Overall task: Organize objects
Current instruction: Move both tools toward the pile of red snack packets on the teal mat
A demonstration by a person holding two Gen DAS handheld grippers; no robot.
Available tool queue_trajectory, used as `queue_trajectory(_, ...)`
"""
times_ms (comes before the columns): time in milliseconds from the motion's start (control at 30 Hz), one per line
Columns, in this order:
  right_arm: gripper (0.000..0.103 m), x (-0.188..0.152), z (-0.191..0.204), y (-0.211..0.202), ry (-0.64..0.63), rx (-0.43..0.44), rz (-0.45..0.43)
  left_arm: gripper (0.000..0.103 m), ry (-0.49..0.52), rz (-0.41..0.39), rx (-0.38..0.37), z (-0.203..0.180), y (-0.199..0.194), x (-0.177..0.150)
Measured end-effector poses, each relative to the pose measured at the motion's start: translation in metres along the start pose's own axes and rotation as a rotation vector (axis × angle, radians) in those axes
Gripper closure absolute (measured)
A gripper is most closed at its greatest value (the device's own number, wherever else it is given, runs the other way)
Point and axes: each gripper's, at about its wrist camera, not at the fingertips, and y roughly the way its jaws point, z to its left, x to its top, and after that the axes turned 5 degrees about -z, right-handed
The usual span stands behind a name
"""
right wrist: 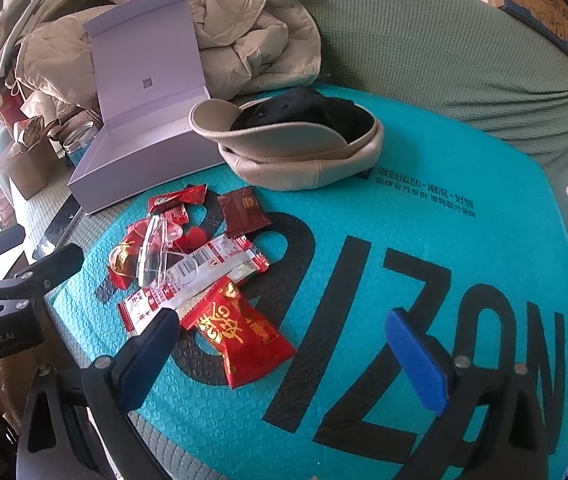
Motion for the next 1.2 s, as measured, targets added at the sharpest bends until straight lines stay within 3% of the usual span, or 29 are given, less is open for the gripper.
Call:
queue_trajectory(500,0.002,-0.009,0.006,0.027,-0.008,0.041,0.077,0.0,0.025,0.076,-0.069,-0.006,0.033,-0.01)
queue_trajectory(800,0.014,-0.017,0.013,0.05,-0.031,0.067,0.151,0.002,0.042,0.1,-0.123,-0.008,0.051,-0.014)
queue_trajectory(967,0.025,-0.018,0.016,0.057,-0.046,0.059,0.159,0.005,0.053,0.101,-0.18,-0.009,0.055,-0.016)
queue_trajectory(1000,0.025,-0.018,0.017,0.057,-0.049,0.06,0.161,0.005,0.008,0.102,-0.144,-0.009,0.056,-0.016)
queue_trajectory(1100,0.027,-0.018,0.021,0.058,-0.07,0.048,0.156,0.007,0.008,0.097,-0.15,-0.009,0.057,-0.016)
queue_trajectory(1167,0.033,-0.018,0.02,0.058,-0.067,0.05,0.149,0.008,0.011,0.08,-0.154,-0.008,0.055,-0.014)
queue_trajectory(1200,0.043,-0.017,0.02,0.057,-0.067,0.051,0.141,0.008,0.013,0.072,-0.156,-0.008,0.055,-0.013)
